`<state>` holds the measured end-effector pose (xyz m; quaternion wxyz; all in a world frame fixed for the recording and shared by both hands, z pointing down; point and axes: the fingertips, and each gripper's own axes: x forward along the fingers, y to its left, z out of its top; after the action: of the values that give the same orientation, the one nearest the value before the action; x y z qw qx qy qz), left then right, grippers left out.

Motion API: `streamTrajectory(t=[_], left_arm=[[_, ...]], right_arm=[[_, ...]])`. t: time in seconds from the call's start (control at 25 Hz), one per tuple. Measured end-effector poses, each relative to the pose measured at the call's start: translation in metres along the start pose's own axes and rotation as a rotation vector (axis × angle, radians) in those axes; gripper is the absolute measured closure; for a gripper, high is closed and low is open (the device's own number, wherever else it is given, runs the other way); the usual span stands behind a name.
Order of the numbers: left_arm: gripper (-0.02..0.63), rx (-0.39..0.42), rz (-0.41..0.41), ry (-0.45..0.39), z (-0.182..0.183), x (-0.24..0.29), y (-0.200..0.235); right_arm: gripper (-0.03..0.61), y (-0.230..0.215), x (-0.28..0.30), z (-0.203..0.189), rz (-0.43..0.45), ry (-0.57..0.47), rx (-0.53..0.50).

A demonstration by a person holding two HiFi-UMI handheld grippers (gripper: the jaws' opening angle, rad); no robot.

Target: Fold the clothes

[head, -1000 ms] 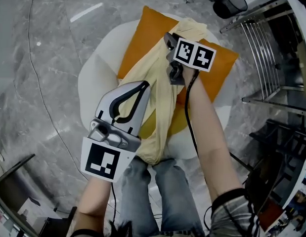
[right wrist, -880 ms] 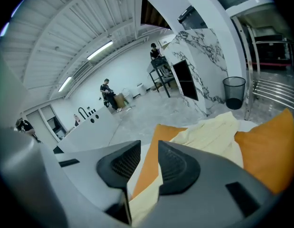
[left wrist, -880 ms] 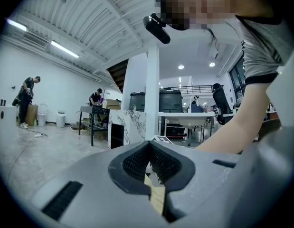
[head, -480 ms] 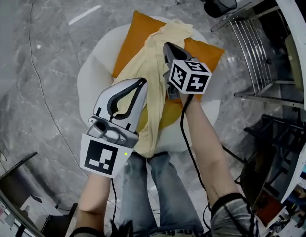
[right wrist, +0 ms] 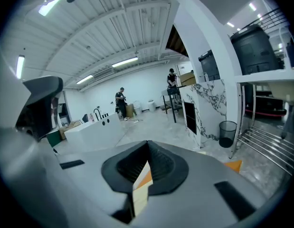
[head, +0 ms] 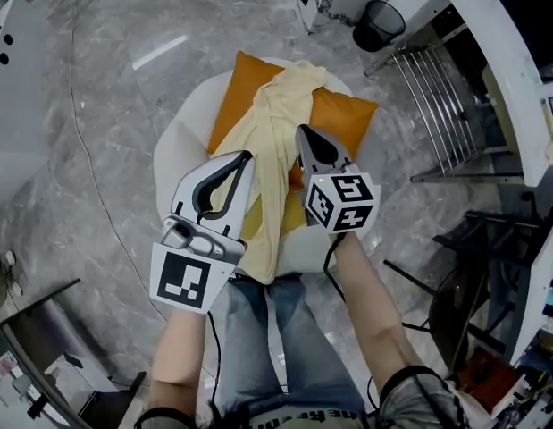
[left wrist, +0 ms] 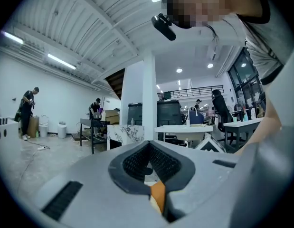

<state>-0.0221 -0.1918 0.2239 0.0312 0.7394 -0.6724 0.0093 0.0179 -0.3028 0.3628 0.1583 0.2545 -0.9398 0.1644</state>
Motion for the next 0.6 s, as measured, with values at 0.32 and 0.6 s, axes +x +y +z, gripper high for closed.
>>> streamTrajectory(t=[0.32, 0.6], left_arm=[[0.611, 0.045, -0.032, -0.031, 0.052, -0.033, 0.001], [0.611, 0.077, -0.212, -0.035, 0.073, -0.054, 0.027]], right_arm=[[0.577, 0.048, -0.059, 0.037, -0.039, -0.087, -0.013], [0.577, 0.080, -0.082, 0.046, -0.231, -0.176, 0.062]])
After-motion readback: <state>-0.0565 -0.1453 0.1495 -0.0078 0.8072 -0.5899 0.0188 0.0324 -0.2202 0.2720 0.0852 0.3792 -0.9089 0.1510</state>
